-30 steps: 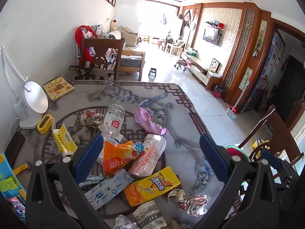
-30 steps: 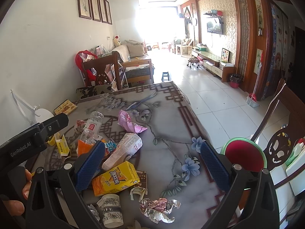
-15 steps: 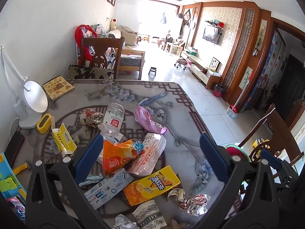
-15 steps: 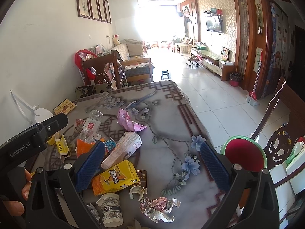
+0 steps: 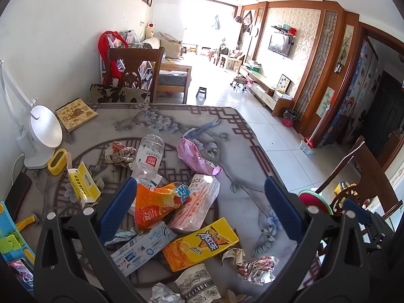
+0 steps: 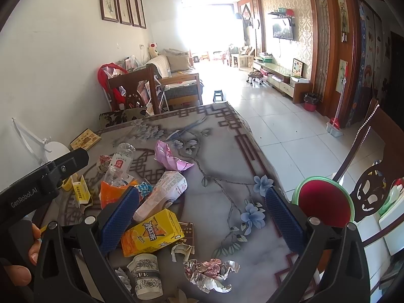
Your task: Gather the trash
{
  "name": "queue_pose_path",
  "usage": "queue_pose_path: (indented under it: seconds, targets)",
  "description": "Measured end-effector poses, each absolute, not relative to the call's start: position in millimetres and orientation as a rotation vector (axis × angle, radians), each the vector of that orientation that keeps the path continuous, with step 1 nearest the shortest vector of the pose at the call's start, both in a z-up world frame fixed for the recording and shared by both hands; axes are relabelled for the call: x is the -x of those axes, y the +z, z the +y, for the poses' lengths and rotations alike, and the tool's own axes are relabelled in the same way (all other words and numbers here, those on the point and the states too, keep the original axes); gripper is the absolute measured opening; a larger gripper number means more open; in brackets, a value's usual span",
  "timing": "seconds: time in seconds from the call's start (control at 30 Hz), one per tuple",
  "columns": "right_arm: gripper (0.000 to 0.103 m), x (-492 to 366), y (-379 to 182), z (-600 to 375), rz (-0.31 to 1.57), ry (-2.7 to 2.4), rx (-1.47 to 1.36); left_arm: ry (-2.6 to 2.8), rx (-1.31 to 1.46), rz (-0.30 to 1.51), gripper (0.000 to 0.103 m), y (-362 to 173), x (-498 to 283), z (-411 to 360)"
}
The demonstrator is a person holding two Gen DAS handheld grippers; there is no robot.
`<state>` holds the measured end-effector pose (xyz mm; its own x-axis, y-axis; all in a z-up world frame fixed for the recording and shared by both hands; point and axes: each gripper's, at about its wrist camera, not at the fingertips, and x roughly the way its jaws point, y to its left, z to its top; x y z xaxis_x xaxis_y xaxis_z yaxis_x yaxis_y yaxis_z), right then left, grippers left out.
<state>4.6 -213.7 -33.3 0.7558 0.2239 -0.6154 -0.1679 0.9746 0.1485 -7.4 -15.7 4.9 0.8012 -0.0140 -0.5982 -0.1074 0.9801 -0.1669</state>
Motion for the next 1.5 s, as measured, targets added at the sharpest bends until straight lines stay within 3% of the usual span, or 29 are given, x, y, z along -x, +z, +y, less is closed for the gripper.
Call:
queue_pose_path:
  seconds: [0.63, 0.8, 1.03, 1.1, 1.17, 1.27, 1.5]
  targets:
    - [0.096, -9, -42, -214, 0.736, 0.236, -0.081, 0.141, 0.14, 0.594, 0.099, -12, 13, 16]
    - [0.096, -20, -74, -198, 0.899, 0.33, 0.004, 0.153, 0.168, 0.699, 0.099, -34, 16, 47]
    - [0.096, -37, -171, -200, 1.276, 0.38, -0.058, -0.004, 0.183, 0.849, 0.099, -64, 33, 43]
    - [0.087, -38, -192, -202, 1.345, 0.375, -0.078, -0.062, 0.176, 0.897, 0.099, -74, 37, 32]
    - [0.059, -36, -201, -203, 1.37, 0.383, -0.082, -0.102, 0.168, 0.942, 0.098, -82, 41, 22]
    - [0.049, -35, -192, -208, 1.329, 0.382, -0.087, -0.166, 0.162, 1.027, 0.098, -102, 43, 3]
    - [0.047, -32, -139, -228, 1.152, 0.364, -0.082, -0.205, 0.189, 1.195, 0.098, -150, 33, -24]
